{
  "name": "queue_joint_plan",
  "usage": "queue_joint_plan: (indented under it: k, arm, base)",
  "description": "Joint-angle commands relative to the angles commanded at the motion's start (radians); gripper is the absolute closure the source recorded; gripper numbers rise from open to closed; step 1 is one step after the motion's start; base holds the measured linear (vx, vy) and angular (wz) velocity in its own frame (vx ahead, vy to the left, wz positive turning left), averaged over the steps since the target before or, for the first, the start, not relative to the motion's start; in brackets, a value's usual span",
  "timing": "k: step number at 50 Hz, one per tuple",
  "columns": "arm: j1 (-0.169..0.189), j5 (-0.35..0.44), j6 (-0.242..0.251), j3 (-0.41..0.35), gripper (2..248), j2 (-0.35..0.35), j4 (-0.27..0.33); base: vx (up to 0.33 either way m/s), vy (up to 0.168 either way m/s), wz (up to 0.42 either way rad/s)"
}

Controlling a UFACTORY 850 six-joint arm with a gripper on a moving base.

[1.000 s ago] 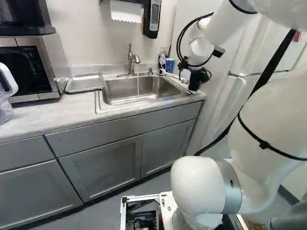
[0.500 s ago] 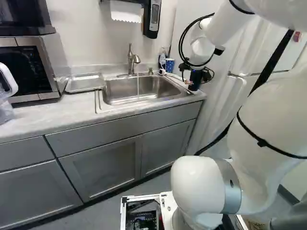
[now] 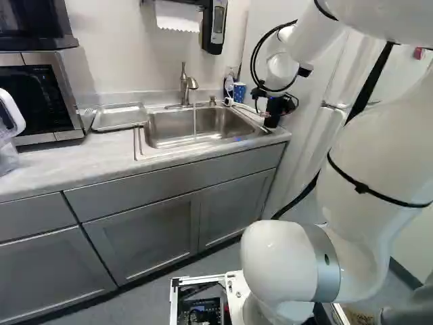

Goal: Rinse the cup and place it in the tray

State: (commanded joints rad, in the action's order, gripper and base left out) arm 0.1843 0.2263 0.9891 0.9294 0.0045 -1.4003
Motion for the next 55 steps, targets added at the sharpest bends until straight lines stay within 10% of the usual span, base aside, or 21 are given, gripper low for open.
queue_joint_plan:
  k: [55]
  arm:
    - [-0.001,0.0,0.0,-0.004,3,0.004,0.0]
  base:
    - [0.0,0.0,0.0]
